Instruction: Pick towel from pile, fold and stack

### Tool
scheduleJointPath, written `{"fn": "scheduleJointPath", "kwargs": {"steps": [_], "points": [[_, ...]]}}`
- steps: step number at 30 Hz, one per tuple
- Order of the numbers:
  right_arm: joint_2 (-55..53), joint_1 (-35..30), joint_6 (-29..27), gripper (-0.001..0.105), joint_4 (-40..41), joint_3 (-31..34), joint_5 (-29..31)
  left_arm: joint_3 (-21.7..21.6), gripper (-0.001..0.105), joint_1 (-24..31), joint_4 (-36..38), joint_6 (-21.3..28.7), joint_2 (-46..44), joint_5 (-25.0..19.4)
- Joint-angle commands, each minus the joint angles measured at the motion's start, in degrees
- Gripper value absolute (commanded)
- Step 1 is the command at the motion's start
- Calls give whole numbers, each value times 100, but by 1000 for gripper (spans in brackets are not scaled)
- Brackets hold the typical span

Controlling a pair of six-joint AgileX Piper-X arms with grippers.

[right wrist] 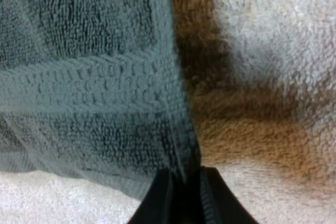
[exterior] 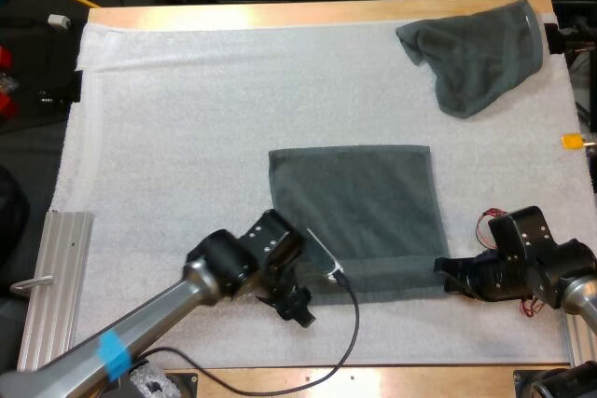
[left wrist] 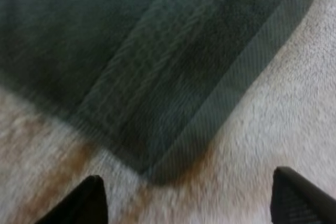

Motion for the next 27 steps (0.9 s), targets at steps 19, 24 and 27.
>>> {"fn": "scheduleJointPath", "kwargs": {"steps": [19, 24, 27], "points": [[-31, 7, -20, 0, 89, 8, 193, 7, 51, -17, -294, -291, 1420, -107], [-31, 7, -20, 0, 89, 8, 193, 7, 35, -17, -294, -300, 1421, -107], [-31, 7, -20, 0, 89, 8, 193, 7, 28, -17, -294, -341, 1421, -107]]}}
